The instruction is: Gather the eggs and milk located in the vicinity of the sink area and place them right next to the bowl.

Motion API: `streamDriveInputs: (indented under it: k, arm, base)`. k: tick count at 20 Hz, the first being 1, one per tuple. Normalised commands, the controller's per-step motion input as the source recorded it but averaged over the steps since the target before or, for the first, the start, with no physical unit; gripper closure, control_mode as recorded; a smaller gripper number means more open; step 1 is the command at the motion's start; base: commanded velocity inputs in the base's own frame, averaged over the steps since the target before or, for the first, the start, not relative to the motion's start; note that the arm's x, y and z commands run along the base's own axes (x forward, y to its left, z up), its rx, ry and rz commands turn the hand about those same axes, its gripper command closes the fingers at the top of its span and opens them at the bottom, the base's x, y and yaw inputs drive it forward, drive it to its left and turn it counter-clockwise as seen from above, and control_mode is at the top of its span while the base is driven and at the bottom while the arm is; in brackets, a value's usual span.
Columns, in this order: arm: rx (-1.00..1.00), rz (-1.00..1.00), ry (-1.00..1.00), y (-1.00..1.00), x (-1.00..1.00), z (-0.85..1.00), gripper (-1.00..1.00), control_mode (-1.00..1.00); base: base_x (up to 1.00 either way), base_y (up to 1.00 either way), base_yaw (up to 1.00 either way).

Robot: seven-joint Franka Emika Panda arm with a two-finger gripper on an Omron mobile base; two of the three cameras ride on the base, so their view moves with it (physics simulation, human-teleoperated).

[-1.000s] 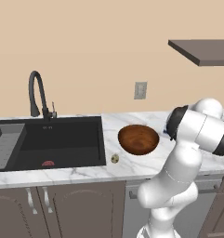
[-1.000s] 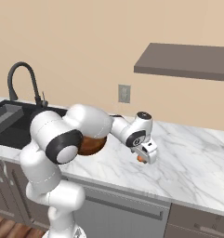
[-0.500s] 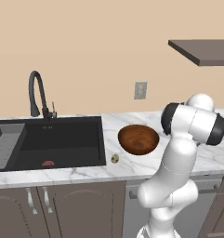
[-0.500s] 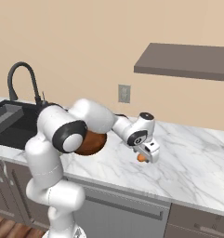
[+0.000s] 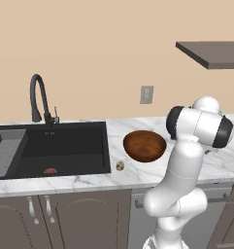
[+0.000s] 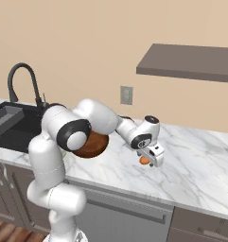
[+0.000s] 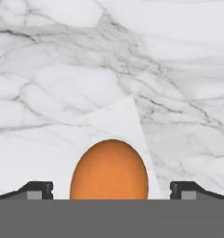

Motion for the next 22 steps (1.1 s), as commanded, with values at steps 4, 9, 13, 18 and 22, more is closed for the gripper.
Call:
streamDriveInputs:
  k: [4,9,13,18,22]
  arm:
    - [0.0,0.0,0.0,0.0,0.0,-0.12,-1.0,-1.0]
    - [-0.01,0.0,0.0,0.08,0.07,-0.11,1.0,-1.0]
    - [-0.01,0.0,0.0,0.01,0.05,-0.14,1.0,-1.0]
    - [0.0,0.0,-0.04,0.0,-0.05,0.01,1.0,-1.0]
    - [0.0,0.13,-0.18,0.08,-0.46,0.53,1.0,-1.0]
  base:
    - [0.0,0.0,0.0]
    - [0.0,0.0,0.0]
    - [0.0,0.0,0.0]
    - [0.0,0.0,0.0]
    - [0.0,0.0,0.0]
